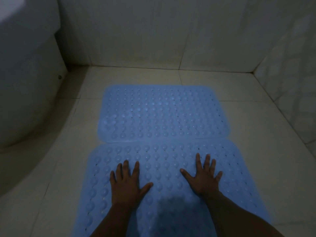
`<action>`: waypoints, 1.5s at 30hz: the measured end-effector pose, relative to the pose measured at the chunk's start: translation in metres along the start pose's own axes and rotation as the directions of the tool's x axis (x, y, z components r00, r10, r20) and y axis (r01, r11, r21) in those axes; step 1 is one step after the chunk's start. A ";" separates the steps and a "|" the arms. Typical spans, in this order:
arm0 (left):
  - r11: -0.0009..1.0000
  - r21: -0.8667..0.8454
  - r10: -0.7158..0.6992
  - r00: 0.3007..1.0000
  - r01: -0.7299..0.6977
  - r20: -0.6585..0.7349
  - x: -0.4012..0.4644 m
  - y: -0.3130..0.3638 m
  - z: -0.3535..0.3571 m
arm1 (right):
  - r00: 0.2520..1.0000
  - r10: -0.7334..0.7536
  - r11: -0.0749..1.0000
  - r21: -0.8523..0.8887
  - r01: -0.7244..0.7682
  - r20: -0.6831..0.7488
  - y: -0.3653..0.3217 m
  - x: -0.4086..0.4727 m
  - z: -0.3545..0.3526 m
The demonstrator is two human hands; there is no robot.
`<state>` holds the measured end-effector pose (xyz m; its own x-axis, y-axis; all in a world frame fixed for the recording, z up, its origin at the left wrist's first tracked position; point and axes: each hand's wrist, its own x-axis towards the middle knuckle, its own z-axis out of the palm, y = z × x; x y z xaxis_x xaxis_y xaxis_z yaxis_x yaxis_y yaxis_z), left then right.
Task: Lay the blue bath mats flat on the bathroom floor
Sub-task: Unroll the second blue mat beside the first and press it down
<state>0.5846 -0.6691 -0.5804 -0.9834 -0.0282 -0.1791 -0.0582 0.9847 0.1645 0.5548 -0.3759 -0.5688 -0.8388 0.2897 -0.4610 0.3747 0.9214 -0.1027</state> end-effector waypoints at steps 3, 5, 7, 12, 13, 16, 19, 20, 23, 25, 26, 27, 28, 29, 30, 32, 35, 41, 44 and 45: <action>1.000 0.010 0.021 0.999 -0.022 0.024 -0.001 0.008 0.001 | 1.000 0.008 1.000 -0.025 -0.008 0.002 0.011 0.001 -0.003; 1.000 0.007 0.029 0.999 -0.029 0.031 0.000 0.015 0.001 | 1.000 0.015 0.999 -0.030 -0.014 0.018 0.018 0.004 -0.006; 1.000 0.008 0.026 0.999 -0.026 0.027 0.004 0.020 0.001 | 0.999 0.019 0.999 -0.027 -0.018 0.031 0.021 0.007 -0.010; 1.000 0.000 0.025 1.000 -0.025 0.018 0.005 0.019 0.005 | 1.000 0.020 0.999 -0.029 -0.020 0.015 0.020 0.009 -0.010; 1.000 -0.001 0.023 1.000 -0.023 0.017 0.005 0.019 0.005 | 1.000 0.017 0.999 -0.030 -0.016 0.009 0.020 0.008 -0.010; 1.000 -0.001 0.026 1.000 -0.026 0.012 0.005 0.019 0.006 | 1.000 0.012 1.000 -0.023 -0.012 -0.008 0.020 0.008 -0.009; 0.999 -0.008 0.031 0.999 -0.031 0.006 0.004 0.018 0.008 | 1.000 0.014 0.999 -0.030 -0.014 -0.007 0.021 0.008 -0.008; 0.999 -0.011 0.031 0.999 -0.031 0.009 0.003 0.018 0.008 | 1.000 0.014 0.999 -0.031 -0.014 -0.007 0.022 0.009 -0.007; 0.999 -0.027 0.017 1.000 -0.017 0.011 0.002 0.018 0.009 | 0.999 0.000 0.999 -0.049 -0.002 -0.039 0.022 0.009 -0.007; 0.999 -0.030 0.010 1.000 -0.010 -0.009 0.000 0.014 0.009 | 0.999 -0.012 0.998 -0.054 0.010 -0.043 0.018 0.008 -0.004; 1.000 -0.029 0.008 1.000 -0.009 -0.020 0.000 0.012 0.009 | 0.999 -0.018 0.999 -0.051 0.016 -0.050 0.016 0.007 -0.002; 1.000 -0.027 0.006 1.000 -0.006 -0.025 0.000 0.010 0.010 | 0.998 -0.022 0.999 -0.048 0.020 -0.051 0.014 0.007 -0.001; 1.000 -0.024 0.004 1.000 -0.005 -0.027 -0.001 0.008 0.010 | 0.998 -0.022 0.999 -0.047 0.019 -0.052 0.013 0.007 0.001; 1.000 -0.025 0.005 1.000 -0.006 -0.026 -0.001 0.007 0.010 | 0.998 -0.018 0.999 -0.048 0.015 -0.053 0.012 0.007 0.002; 1.000 -0.028 0.003 1.000 -0.004 -0.021 -0.001 0.006 0.010 | 0.998 -0.013 0.999 -0.052 0.010 -0.056 0.012 0.008 0.004; 0.999 -0.041 -0.002 1.000 0.002 -0.010 -0.001 0.006 0.010 | 0.998 -0.013 0.998 -0.056 0.010 -0.056 0.012 0.008 0.005; 0.999 -0.046 -0.009 1.000 0.009 0.000 0.000 0.006 0.009 | 0.998 -0.012 0.999 -0.039 0.010 -0.061 0.012 0.007 0.003; 0.997 -0.072 -0.007 1.000 0.008 0.005 0.004 0.003 0.009 | 0.998 0.001 1.000 -0.020 -0.002 -0.057 0.008 0.006 0.001; 0.997 -0.081 -0.007 1.000 0.007 0.006 0.005 0.002 0.009 | 0.999 0.006 1.000 -0.020 -0.007 -0.054 0.008 0.006 -0.001; 0.996 -0.085 -0.007 1.000 0.007 0.002 0.005 0.002 0.010 | 0.999 0.009 1.000 -0.020 -0.010 -0.053 0.008 0.007 -0.001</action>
<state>0.5816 -0.6657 -0.5909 -0.9827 -0.0346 -0.1821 -0.0794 0.9663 0.2449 0.5520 -0.3664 -0.5718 -0.8553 0.3112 -0.4143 0.3752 0.9234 -0.0809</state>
